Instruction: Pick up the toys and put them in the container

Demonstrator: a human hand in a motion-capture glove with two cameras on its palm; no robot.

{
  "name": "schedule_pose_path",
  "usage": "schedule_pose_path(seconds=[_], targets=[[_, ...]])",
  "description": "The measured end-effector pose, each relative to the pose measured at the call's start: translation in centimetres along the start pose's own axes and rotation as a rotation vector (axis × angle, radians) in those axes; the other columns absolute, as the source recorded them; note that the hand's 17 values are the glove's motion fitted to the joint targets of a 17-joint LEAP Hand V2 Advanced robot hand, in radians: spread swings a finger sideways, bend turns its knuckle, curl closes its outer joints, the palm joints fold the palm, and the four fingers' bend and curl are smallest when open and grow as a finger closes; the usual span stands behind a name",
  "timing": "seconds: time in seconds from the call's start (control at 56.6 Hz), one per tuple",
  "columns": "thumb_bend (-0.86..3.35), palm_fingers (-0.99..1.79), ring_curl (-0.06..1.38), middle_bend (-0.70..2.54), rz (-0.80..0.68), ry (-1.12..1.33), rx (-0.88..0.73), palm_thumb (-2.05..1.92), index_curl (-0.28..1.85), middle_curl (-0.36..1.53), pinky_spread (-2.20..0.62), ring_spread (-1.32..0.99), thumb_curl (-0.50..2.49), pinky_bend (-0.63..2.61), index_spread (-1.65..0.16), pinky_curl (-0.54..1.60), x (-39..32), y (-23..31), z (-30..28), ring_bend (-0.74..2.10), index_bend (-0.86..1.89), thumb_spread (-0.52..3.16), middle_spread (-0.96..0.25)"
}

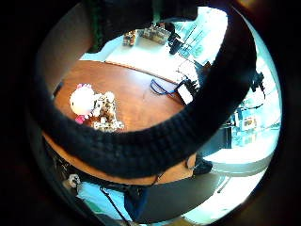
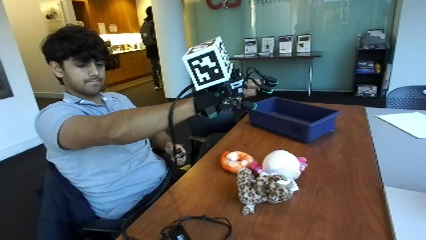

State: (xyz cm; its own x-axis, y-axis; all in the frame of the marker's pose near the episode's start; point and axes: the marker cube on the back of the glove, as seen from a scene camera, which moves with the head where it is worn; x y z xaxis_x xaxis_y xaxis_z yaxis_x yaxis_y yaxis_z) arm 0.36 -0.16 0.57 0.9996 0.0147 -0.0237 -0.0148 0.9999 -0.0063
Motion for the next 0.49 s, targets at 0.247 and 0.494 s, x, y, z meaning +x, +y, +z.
schedule_pose_path(seconds=[0.247, 0.494], targets=[[-0.01, -0.10, 0.05, 0.13, 0.038, 0.113, -0.202, -0.02, 0.16, 0.08, 0.08, -0.04, 0.09, 0.74, -0.30, 0.24, 0.7, 0.1, 6.8, 0.16, 0.21, 1.13, -0.04], [-0.01, -0.18, 0.07, 0.13, 0.055, 0.151, -0.455, -0.01, 0.21, 0.13, 0.08, -0.03, 0.17, 0.83, -0.33, 0.29, 1.9, 1.5, 17.1, 0.15, 0.16, 1.32, -0.03]])
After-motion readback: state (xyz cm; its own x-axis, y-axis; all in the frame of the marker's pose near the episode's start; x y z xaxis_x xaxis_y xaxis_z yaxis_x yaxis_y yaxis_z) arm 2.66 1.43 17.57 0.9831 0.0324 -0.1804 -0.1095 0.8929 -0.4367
